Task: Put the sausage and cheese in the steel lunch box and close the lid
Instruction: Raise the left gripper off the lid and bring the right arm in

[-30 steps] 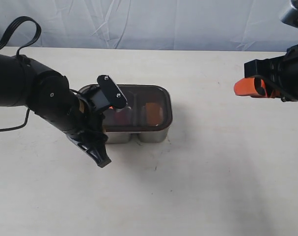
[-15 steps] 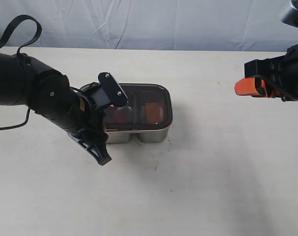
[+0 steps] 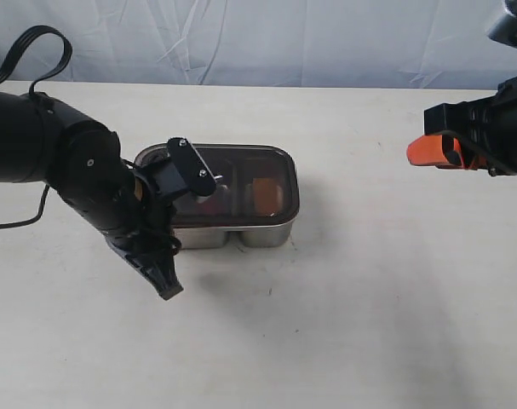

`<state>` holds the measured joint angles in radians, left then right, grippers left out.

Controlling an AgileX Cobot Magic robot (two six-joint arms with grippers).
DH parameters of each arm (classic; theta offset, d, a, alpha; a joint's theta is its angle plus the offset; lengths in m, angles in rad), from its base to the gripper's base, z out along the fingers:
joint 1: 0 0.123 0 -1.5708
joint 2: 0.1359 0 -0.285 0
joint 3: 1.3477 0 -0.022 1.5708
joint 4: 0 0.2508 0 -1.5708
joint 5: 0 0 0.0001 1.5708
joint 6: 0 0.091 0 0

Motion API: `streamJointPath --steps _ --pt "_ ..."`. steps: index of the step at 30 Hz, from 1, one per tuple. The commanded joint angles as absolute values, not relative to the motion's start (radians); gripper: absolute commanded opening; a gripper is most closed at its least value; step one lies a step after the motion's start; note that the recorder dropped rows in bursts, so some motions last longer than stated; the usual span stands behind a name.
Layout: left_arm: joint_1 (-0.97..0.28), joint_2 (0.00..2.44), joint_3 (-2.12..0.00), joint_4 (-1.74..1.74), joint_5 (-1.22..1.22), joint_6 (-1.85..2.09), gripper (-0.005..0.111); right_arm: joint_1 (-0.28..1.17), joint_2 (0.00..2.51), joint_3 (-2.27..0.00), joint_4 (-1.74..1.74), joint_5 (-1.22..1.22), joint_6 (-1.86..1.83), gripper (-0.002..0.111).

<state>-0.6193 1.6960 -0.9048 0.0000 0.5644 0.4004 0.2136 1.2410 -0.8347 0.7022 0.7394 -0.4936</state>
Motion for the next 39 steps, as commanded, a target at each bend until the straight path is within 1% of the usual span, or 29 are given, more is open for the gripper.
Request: streamJointPath --steps 1,5,9,11,13,17,22,28,34,39 --pt "-0.620 1.644 -0.910 -0.012 0.608 0.344 0.000 0.210 1.243 -0.834 0.677 0.740 -0.497 0.037" --pt "-0.620 1.509 -0.915 0.007 0.552 0.214 0.000 0.210 1.243 -0.834 0.672 0.740 -0.497 0.037" --pt "-0.593 1.435 -0.939 0.196 0.546 -0.048 0.000 0.210 1.243 -0.834 0.672 0.740 -0.497 0.037" --pt "-0.542 1.438 -0.939 0.291 0.557 -0.172 0.000 0.210 1.243 -0.834 0.673 0.742 -0.494 0.037" --pt "-0.484 1.452 -0.939 0.296 0.556 -0.206 0.000 0.210 1.243 -0.834 0.673 0.744 -0.494 0.037" --pt "-0.357 1.484 -0.937 0.189 0.499 -0.204 0.000 0.210 1.243 -0.834 0.673 0.717 -0.477 0.037" --pt "-0.255 1.527 -0.939 0.092 0.484 -0.181 0.000 0.210 1.243 -0.834 0.671 0.710 -0.474 0.036" --pt "-0.253 1.600 -0.940 -0.082 0.456 -0.019 0.000 0.210 1.243 -0.834 0.670 0.702 -0.474 0.036" --pt "-0.253 1.696 -0.951 -0.154 0.399 0.036 0.000 0.210 1.243 -0.834 0.670 0.698 -0.474 0.036" --pt "-0.260 1.742 -0.986 -0.242 0.412 0.116 0.000 0.210 1.243 -0.834 0.670 0.686 -0.474 0.036"
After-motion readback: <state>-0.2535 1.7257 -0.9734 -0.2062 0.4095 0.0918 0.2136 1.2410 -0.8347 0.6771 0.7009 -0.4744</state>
